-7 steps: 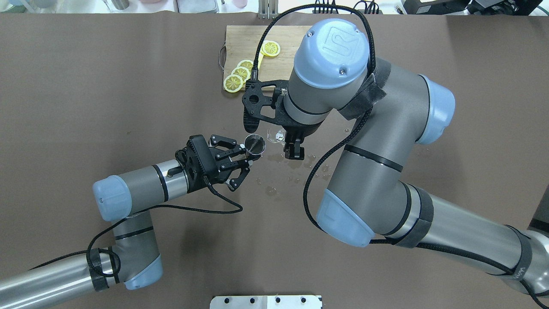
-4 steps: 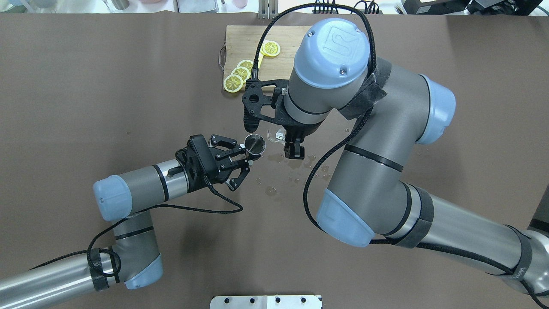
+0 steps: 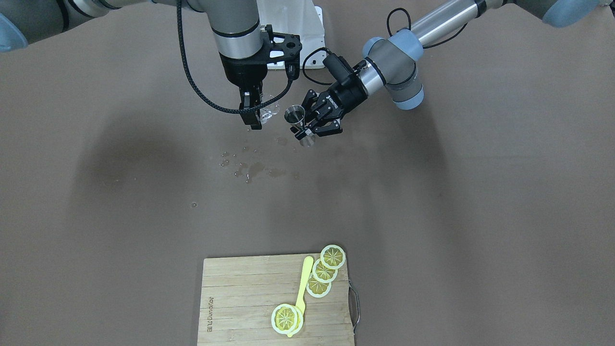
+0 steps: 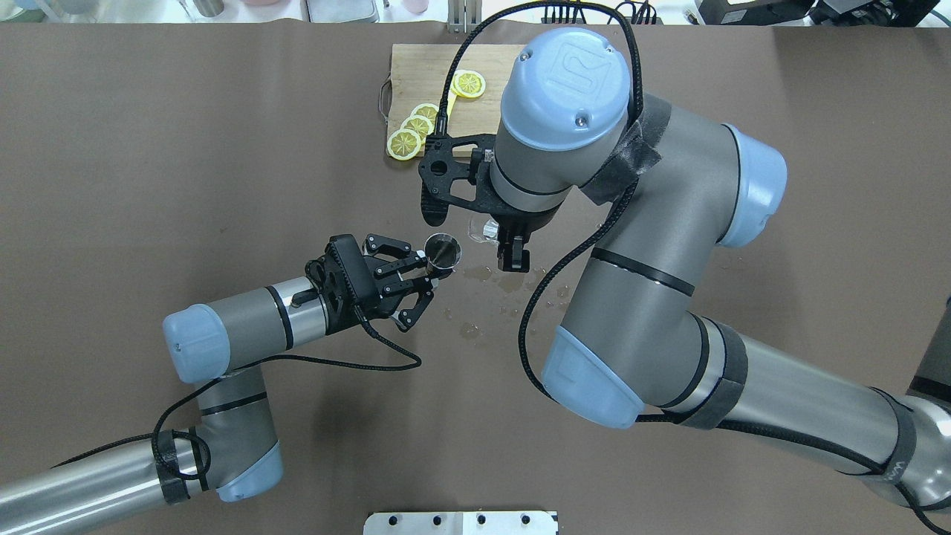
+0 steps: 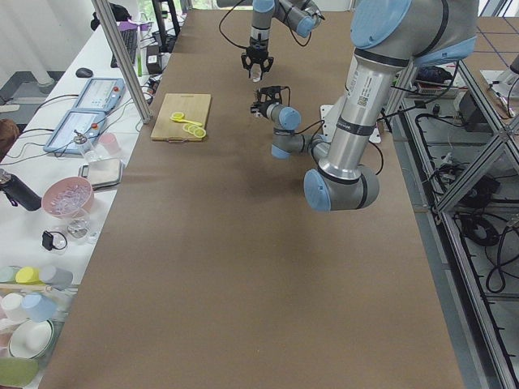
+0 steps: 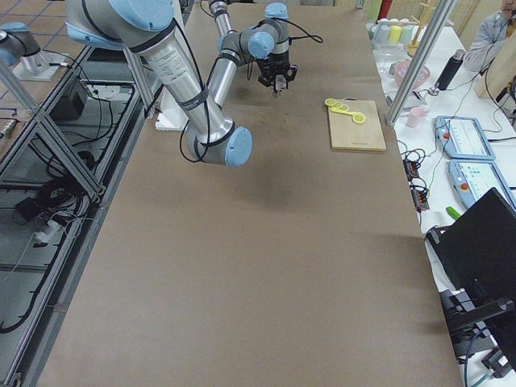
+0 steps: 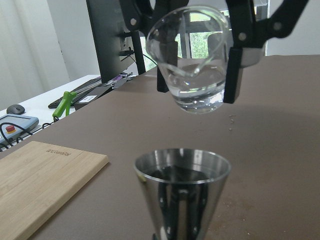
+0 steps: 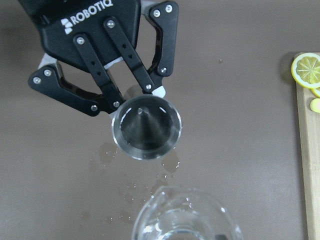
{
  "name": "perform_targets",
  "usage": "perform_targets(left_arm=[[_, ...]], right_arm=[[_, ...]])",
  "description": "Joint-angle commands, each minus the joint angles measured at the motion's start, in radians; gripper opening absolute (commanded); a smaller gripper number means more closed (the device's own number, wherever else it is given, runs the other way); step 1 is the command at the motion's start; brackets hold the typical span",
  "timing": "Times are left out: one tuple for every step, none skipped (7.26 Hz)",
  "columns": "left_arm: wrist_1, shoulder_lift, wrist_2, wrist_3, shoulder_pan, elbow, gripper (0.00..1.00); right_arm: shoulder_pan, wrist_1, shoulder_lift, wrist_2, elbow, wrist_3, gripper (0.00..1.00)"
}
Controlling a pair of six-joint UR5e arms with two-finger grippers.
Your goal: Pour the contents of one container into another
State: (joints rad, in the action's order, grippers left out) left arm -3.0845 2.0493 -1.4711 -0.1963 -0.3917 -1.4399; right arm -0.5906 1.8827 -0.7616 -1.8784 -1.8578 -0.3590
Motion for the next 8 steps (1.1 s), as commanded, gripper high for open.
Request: perform_targets(left_arm=[[0.000, 0.000, 0.000, 0.000, 0.001, 0.001, 0.00], [0.001, 0.000, 0.000, 0.000, 0.001, 0.001, 0.00], [0.000, 0.000, 0.000, 0.000, 0.001, 0.001, 0.00], [0.000, 0.000, 0.000, 0.000, 0.001, 0.003, 0.00], [0.000, 0.002, 0.000, 0.000, 0.001, 0.007, 0.00], [0.001, 0.003, 0.014, 0.000, 0.001, 0.007, 0.00], [0.001, 0.003, 0.047, 0.002, 0.002, 0.010, 0.00], [-0.009, 0.005, 0.046, 0.000, 0.004, 0.012, 0.00]], right_arm=[[0.000, 0.036, 0.011, 0.016, -0.001, 0.000, 0.00], [0.000, 0.048, 0.012, 0.024, -0.003, 0.000, 0.00], [0.000, 0.050, 0.012, 0.028, -0.006, 0.000, 0.00], [0.000, 0.052, 0.012, 0.035, -0.009, 0.000, 0.00], [0.000, 0.053, 0.013, 0.038, -0.009, 0.000, 0.00], [0.000, 0.061, 0.018, 0.042, -0.007, 0.000, 0.00], [0.002, 0.062, 0.024, 0.044, -0.001, 0.000, 0.00], [0.006, 0.062, 0.031, 0.044, 0.006, 0.000, 0.00]])
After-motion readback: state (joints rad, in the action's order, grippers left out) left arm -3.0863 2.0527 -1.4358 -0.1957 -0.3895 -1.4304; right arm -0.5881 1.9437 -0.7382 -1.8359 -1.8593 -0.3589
